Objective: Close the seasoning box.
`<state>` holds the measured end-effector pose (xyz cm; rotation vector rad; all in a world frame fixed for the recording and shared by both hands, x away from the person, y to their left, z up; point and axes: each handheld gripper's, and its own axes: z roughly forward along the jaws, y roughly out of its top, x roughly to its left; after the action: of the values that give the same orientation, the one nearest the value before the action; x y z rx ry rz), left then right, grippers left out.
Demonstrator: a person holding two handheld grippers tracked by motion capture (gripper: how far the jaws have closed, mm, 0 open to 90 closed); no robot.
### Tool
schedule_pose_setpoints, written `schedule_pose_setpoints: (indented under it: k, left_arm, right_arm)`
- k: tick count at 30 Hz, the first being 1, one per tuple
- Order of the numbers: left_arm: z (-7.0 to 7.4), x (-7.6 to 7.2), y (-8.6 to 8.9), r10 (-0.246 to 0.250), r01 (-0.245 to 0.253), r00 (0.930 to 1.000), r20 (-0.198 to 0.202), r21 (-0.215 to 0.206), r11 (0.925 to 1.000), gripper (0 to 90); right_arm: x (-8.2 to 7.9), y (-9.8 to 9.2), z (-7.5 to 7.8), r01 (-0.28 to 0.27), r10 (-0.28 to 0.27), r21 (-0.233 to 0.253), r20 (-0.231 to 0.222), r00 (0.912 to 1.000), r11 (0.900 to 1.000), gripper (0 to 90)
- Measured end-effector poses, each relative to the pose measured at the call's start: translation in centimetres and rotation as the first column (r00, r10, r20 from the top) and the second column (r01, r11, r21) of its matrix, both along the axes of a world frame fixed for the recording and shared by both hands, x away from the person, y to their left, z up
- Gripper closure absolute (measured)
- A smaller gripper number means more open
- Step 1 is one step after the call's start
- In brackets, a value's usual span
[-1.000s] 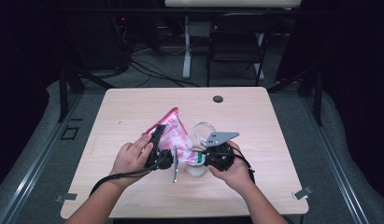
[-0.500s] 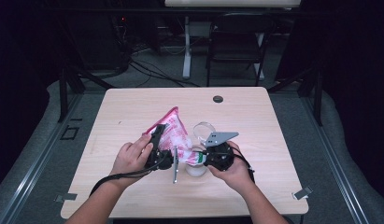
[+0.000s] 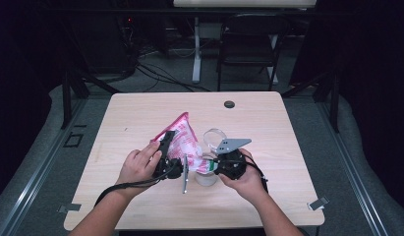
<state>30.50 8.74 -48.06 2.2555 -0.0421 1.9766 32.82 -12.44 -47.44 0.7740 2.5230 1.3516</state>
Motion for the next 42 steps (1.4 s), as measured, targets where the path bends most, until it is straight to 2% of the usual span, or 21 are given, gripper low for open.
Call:
schedule_pose_setpoints:
  k: [17,22,23,29,31,39,40,41,42]
  left_arm:
    - [0.09,-0.1,-0.15,-0.001,0.001,0.9999,0.014,0.002,1.0,65.0]
    - [0.07,-0.14,-0.18,-0.007,0.007,0.9998,0.016,-0.003,1.0,65.0]
    - [0.08,-0.08,-0.17,-0.021,0.021,0.9993,0.029,-0.002,0.9998,65.0]
    - [0.15,-0.2,-0.24,-0.012,0.012,0.9997,0.023,-0.006,0.9999,65.1]
    - [0.22,-0.23,-0.31,-0.017,0.017,0.9992,0.035,0.003,0.9998,65.1]
    - [0.22,-0.19,-0.34,-0.028,0.028,0.9989,0.039,0.002,0.9996,65.1]
    - [0.28,-0.33,-0.4,-0.006,0.006,0.9997,0.024,0.006,1.0,65.1]
    - [0.18,-0.2,-0.34,-0.029,0.029,0.9989,0.038,0.001,0.9996,65.1]
    - [0.29,-0.28,-0.38,-0.023,0.022,0.999,0.04,0.01,0.9997,65.1]
  right_arm:
    - [0.16,0.01,-0.19,0.031,-0.031,0.018,-0.042,0.9986,0.999,90.0]
    - [0.21,-0.06,-0.17,0.034,-0.033,0.013,-0.045,0.9984,0.999,90.0]
    - [0.22,-0.06,-0.18,0.034,-0.034,0.014,-0.045,0.9984,0.999,90.0]
    - [0.23,-0.08,-0.17,0.036,-0.035,0.011,-0.048,0.9982,0.999,90.0]
    - [0.24,-0.09,-0.18,0.04,-0.039,0.014,-0.051,0.9979,0.999,90.0]
    - [0.29,-0.13,-0.19,0.049,-0.048,0.017,-0.054,0.9974,0.999,90.0]
    - [0.3,-0.13,-0.2,0.049,-0.048,0.018,-0.055,0.9973,0.999,90.0]
    - [0.31,-0.13,-0.21,0.05,-0.048,0.019,-0.055,0.9973,0.999,90.0]
    - [0.33,-0.14,-0.22,0.048,-0.047,0.021,-0.058,0.9972,0.999,90.0]
